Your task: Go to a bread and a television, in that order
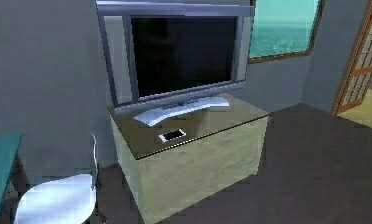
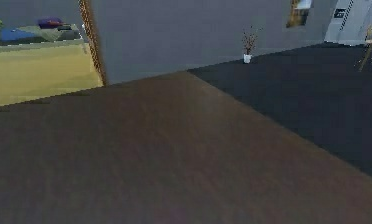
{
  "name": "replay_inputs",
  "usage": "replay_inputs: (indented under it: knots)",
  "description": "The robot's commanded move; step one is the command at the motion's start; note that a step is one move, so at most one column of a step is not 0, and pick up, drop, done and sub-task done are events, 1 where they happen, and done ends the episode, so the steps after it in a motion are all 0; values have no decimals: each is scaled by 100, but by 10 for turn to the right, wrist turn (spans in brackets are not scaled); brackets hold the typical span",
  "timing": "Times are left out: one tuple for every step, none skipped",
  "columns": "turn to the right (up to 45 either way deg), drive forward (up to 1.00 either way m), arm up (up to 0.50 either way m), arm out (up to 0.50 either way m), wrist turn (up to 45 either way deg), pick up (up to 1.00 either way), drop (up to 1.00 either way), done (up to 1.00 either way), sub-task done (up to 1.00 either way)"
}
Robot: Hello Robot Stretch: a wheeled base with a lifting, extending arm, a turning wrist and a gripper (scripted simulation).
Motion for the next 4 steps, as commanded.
replay_inputs:
  knots:
    - [90,0,0,0,0,0,0,0,0]
    - [0,15,0,0,0,0,0,0,0]
    - [-30,0,0,0,0,0,0,0,0]
    - [0,40,0,0,0,0,0,0,0]
